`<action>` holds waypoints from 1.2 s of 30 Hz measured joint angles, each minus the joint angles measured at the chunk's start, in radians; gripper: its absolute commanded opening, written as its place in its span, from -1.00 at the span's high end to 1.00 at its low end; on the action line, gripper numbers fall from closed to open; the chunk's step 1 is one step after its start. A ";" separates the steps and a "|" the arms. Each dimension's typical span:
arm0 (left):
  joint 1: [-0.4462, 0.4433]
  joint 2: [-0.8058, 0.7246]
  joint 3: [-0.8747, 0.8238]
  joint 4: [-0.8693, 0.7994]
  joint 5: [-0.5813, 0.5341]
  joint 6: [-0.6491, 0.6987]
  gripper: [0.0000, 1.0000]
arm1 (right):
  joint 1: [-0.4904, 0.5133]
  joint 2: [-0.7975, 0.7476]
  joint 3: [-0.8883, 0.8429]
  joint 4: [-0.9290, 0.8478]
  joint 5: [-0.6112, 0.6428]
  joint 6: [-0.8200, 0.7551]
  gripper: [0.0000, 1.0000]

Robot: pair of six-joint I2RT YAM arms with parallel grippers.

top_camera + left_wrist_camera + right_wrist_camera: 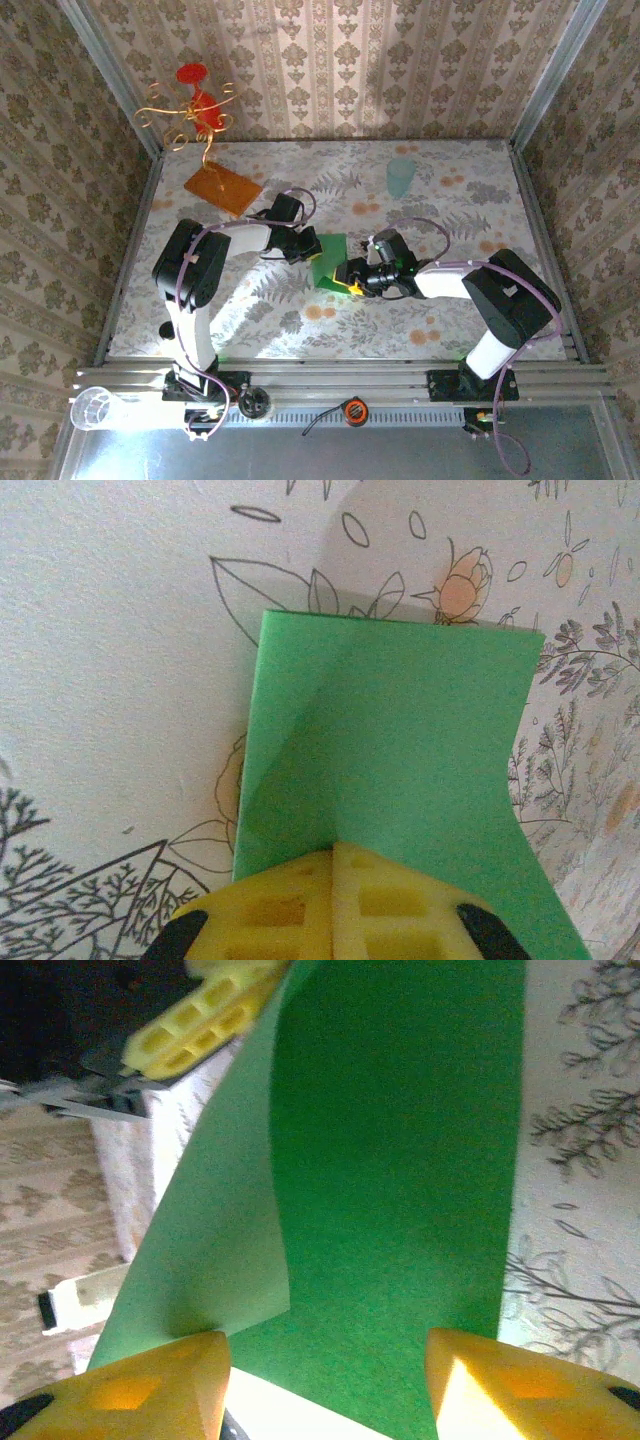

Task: Fold a paper plane with a square sheet of paper (pick it up from the middle)

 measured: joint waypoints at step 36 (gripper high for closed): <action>0.007 0.004 0.002 0.000 0.016 0.000 0.84 | -0.023 0.016 -0.143 0.438 -0.047 0.198 -0.21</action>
